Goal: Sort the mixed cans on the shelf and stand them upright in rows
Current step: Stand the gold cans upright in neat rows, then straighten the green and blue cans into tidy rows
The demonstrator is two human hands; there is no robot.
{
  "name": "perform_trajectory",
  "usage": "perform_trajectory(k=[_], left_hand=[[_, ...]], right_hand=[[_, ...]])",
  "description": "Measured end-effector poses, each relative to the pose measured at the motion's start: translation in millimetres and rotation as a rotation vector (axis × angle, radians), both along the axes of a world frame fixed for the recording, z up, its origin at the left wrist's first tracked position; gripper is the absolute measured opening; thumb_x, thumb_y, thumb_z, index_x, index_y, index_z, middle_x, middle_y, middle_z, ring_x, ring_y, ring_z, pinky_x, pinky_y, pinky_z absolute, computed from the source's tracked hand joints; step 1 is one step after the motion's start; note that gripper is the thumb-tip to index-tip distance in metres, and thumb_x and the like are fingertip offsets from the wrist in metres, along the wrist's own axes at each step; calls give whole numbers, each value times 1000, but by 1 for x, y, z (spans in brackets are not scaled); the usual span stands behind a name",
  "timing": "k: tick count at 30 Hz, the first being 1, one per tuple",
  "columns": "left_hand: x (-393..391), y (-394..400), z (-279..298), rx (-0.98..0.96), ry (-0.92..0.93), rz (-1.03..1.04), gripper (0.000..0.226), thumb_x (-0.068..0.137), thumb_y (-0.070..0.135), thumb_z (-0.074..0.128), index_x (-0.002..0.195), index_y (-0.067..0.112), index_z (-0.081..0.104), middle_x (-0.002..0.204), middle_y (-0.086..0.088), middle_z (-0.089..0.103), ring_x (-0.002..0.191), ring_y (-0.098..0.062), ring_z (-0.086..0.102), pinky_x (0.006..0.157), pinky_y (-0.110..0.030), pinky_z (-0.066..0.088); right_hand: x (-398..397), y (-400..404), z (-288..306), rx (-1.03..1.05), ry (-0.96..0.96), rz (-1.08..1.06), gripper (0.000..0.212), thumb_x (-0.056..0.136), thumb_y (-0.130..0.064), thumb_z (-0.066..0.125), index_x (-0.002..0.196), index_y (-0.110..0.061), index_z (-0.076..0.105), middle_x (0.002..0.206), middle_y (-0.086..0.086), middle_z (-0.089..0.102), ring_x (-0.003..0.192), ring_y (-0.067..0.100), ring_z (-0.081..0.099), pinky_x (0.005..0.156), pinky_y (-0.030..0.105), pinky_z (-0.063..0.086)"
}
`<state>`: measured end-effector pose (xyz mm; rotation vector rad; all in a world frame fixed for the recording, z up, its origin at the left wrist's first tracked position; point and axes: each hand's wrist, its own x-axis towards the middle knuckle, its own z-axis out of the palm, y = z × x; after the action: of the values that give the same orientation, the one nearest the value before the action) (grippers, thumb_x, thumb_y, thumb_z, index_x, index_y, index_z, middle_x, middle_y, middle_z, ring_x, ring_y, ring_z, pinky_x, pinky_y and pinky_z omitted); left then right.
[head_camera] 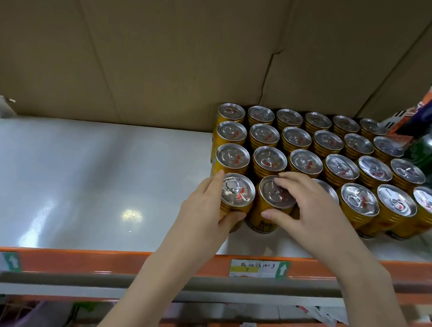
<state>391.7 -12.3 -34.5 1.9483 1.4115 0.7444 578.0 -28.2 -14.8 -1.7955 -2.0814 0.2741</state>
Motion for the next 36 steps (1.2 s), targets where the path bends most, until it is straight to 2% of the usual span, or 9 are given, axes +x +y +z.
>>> perform_trajectory(k=[9,11,14,18,22,25,28,31,36], left_hand=[[-7,5,-4,29,67,-62,76,88,30,60,148,24,15,146,7,34,130,-9,34,102,-15,29],[-8,9,-3,26,98,-78,76,87,28,61,149,21,15,146,4,34,131,-12,34,107,-22,32],[-9,11,-2,35,138,-67,76,86,27,63,148,16,20,144,-1,37,129,-17,38,106,-31,37],[3,-6,2,146,232,68,69,88,24,61,146,14,25,144,-3,35,128,-20,39,101,-23,32],[33,-40,4,329,198,264,58,83,17,68,135,8,45,134,-11,46,121,-29,46,98,-32,37],[77,-75,-2,414,134,305,46,81,16,70,123,5,55,121,-12,56,110,-29,53,92,-34,42],[135,-112,-14,421,123,234,38,82,17,70,116,4,61,111,-11,61,102,-29,58,87,-37,47],[192,-142,-23,395,239,73,32,86,28,60,111,8,65,106,-6,65,97,-27,62,82,-38,51],[260,-159,-12,326,377,-126,39,97,40,40,132,25,47,132,9,48,124,-13,40,104,-28,27]], right_hand=[[4,0,-4,-2,59,45,66,83,-42,64,141,-25,36,147,-11,33,138,3,20,108,18,16],[6,1,-3,-4,68,67,67,83,-41,64,141,-24,36,148,-10,32,138,4,21,109,20,18],[8,3,-1,-8,66,87,70,83,-42,64,143,-21,33,149,-7,31,138,6,23,110,22,19],[18,-7,0,61,26,110,72,86,-44,60,145,-19,27,152,-5,27,139,8,19,110,21,15],[61,-45,2,154,61,98,63,88,-38,60,142,-16,35,147,-2,35,136,12,26,104,13,12],[110,-83,-5,203,62,16,53,86,-29,65,133,-11,48,134,3,50,128,18,41,101,18,23],[160,-120,-19,250,49,-94,44,84,-23,68,123,-8,58,121,6,60,115,23,53,96,27,34],[204,-153,-31,254,35,-192,41,83,-20,69,120,-8,59,115,7,63,109,25,57,93,29,35],[262,-190,-44,269,18,-311,41,76,-13,74,114,-4,63,105,10,67,99,29,62,89,33,39]])
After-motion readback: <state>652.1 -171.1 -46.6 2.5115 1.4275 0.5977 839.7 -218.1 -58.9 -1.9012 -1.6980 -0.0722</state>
